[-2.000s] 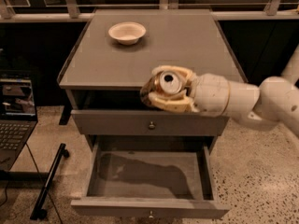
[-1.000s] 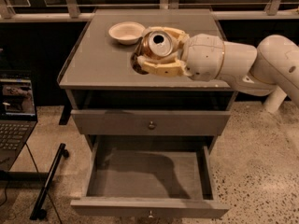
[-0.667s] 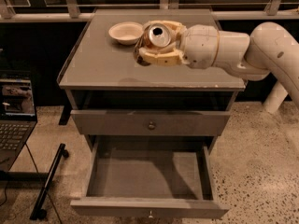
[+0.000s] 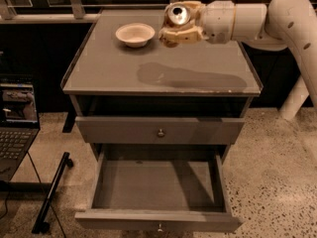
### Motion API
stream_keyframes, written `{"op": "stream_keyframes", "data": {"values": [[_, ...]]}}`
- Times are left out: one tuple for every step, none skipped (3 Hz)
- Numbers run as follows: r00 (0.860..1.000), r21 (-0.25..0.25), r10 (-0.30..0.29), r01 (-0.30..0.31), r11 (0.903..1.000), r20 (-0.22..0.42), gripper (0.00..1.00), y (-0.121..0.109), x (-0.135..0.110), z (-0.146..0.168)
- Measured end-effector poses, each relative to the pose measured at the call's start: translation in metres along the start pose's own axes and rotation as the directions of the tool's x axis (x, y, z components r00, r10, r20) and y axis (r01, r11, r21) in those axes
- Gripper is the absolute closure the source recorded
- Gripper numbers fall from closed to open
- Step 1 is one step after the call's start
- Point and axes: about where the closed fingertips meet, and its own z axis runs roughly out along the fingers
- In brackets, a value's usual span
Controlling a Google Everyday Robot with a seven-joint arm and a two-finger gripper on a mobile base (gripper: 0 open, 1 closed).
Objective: Pick orange can from middle drawer and place on counter
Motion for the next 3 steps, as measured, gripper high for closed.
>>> {"op": "stream_keyframes", "data": {"values": [[0.997,0.022,0.024,-0.022,0.9995,-0.075,1.0,-0.032,0.021,-0.013],[0.986,0.03,0.132,-0.129,0.9912,-0.104,1.0,-0.041,0.05,-0.024],[0.957,0.047,0.277,-0.274,0.9606,-0.085,1.0,-0.038,0.075,-0.032]]}}
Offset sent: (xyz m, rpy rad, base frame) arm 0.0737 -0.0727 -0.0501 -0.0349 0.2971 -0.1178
